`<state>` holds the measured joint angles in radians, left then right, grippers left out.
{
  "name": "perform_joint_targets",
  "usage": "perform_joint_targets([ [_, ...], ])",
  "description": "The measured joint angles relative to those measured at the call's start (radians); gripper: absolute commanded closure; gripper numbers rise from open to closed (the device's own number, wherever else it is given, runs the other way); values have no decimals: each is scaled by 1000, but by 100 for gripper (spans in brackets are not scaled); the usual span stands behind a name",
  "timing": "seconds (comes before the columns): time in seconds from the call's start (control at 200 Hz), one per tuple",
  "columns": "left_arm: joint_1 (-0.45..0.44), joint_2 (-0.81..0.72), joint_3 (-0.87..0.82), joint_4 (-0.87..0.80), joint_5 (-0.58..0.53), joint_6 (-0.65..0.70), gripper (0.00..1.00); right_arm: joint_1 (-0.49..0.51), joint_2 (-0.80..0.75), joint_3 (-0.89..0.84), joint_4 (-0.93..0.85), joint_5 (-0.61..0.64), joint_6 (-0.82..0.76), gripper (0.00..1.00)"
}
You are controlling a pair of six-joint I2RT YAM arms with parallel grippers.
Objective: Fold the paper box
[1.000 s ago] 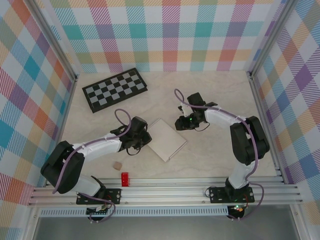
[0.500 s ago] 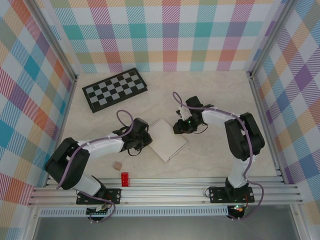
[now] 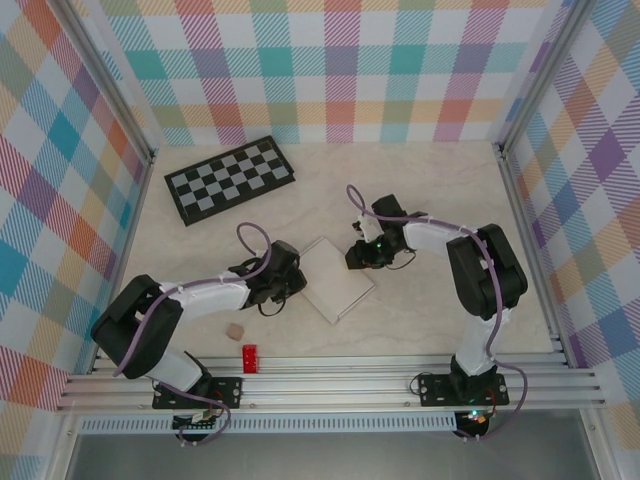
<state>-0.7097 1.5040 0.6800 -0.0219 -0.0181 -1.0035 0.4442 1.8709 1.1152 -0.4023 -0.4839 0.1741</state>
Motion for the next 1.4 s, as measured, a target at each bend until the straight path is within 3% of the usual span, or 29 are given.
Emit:
perform_joint_targets([
  [0.42,-18,58,-83,285,-78,27,87,0,-7,-29,51,6,48,67],
  [0.675,-63,92,-72,325,-176,54,87,1,-28,-58,81,31,115,67],
  [0.895,-66,146,-51,391,-188,31,86,12,-74,-89,85,127,195,67],
  [1.16,-18,154,-9,328,-70,22,84,32,-90,-95,74,201,214,68],
  [1.4,25,171,-61,462,18,-73,84,32,-111,-138,133,203,264,67],
])
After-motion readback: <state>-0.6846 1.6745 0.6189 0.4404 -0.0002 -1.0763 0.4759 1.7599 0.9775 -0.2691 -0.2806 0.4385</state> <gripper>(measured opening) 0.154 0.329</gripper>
